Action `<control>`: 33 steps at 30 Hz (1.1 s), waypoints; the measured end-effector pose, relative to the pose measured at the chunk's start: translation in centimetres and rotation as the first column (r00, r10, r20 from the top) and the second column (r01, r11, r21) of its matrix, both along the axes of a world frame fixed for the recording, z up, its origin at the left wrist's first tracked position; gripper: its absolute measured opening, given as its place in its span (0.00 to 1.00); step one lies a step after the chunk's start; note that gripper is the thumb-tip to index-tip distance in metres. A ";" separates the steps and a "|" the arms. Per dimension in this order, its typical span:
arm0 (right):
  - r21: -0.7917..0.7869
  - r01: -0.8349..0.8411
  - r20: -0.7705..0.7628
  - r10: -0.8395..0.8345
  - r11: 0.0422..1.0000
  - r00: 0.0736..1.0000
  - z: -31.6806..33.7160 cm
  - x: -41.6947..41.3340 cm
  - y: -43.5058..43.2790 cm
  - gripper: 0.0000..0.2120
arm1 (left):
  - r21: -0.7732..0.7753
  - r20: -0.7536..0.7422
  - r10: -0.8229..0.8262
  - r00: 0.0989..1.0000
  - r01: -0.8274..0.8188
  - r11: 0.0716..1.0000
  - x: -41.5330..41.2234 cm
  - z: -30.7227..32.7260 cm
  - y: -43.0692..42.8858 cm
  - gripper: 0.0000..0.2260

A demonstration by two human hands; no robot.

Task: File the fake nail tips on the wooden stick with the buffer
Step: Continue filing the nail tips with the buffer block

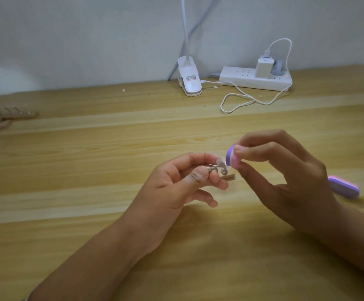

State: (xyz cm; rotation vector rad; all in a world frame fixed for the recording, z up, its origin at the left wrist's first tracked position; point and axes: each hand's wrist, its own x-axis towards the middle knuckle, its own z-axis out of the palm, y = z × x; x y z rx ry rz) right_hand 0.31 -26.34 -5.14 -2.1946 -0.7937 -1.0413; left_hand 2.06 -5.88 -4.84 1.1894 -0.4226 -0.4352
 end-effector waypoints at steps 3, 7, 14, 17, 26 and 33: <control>0.052 0.038 -0.042 -0.036 0.998 0.998 -0.1 0.3 -0.3 0.04 | -0.014 -0.008 0.017 1.000 -0.017 1.000 0.1 0.0 0.1 0.09; 0.150 0.052 -0.147 -0.030 0.987 0.989 -0.1 0.4 -0.3 0.09 | -0.016 0.006 0.022 1.000 -0.021 1.000 0.1 -0.1 0.1 0.09; 0.213 -0.091 -0.456 0.181 0.973 0.871 0.6 -0.9 0.2 0.10 | 0.075 0.146 0.021 0.989 -0.032 0.997 -0.1 -0.5 -0.1 0.07; 0.171 -0.155 -0.488 0.220 0.973 0.845 0.8 -1.2 0.3 0.10 | 0.111 0.223 0.009 0.975 -0.034 0.993 -0.2 -0.6 -0.2 0.05; 0.126 -0.158 -0.402 0.196 0.979 0.894 0.4 -0.4 0.3 0.09 | 0.161 0.322 0.003 0.947 -0.058 0.985 -0.1 -0.7 -0.1 0.06; 0.132 -0.172 -0.408 0.211 0.976 0.888 0.2 0.0 0.1 0.04 | 0.144 0.334 0.030 0.942 -0.083 0.986 -0.1 -0.6 0.0 0.07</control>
